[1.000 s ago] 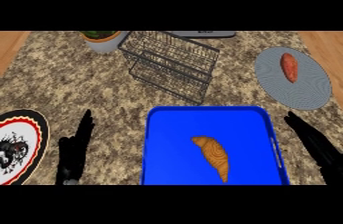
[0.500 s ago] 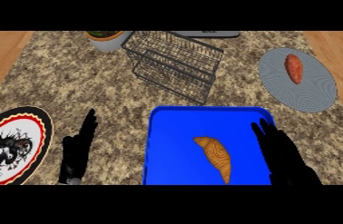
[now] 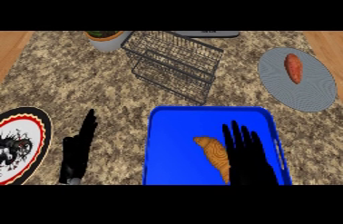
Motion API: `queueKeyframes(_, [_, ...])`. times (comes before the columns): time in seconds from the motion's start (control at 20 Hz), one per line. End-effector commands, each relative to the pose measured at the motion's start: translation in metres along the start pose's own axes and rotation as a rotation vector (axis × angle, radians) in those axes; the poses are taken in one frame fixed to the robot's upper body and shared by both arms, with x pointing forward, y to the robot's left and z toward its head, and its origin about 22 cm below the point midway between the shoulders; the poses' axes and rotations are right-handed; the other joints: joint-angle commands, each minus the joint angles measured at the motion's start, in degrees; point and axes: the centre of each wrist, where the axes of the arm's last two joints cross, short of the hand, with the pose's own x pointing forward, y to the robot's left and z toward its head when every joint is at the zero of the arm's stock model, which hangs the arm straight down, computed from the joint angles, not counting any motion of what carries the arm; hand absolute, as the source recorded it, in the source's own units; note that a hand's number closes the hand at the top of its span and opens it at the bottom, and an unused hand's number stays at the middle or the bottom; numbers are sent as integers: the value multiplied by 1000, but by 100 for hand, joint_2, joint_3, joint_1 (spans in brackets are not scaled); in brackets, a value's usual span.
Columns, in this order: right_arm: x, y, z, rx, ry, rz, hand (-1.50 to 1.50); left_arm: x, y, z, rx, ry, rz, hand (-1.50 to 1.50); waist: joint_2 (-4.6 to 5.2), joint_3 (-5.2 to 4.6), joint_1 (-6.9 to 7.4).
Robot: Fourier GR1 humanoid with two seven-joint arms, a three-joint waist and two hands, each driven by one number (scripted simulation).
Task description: Pick the croissant from the tray and place it in the tiered basket
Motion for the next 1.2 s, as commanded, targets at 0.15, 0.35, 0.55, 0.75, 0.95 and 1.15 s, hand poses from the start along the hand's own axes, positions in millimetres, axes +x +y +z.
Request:
queueKeyframes(0.15, [32, 14, -5, 73, 83, 61, -150, 9, -1, 6, 10, -6, 6, 0, -2, 5, -6])
queueKeyframes(0.35, [40, 13, -22, 114, 81, 47, -150, 11, 3, 5, 1, -6, 3, 0, 1, 6, -5])
queueKeyframes(0.55, [46, 43, -14, 142, 111, 132, -150, 3, 5, -3, 4, -22, -9, 0, 3, 4, -23])
queueKeyframes(0.75, [39, 41, -47, 200, 177, 172, -150, -1, -4, 5, 2, -4, 2, 0, 8, 4, -6])
queueKeyframes(0.95, [53, 44, -35, 211, 198, 153, -150, -1, -8, -13, 20, 0, -18, 0, 7, 3, -46])
queueKeyframes(1.15, [35, 51, -37, 242, 184, 171, -150, -2, -11, -1, -6, 6, 10, 0, 0, 6, -25])
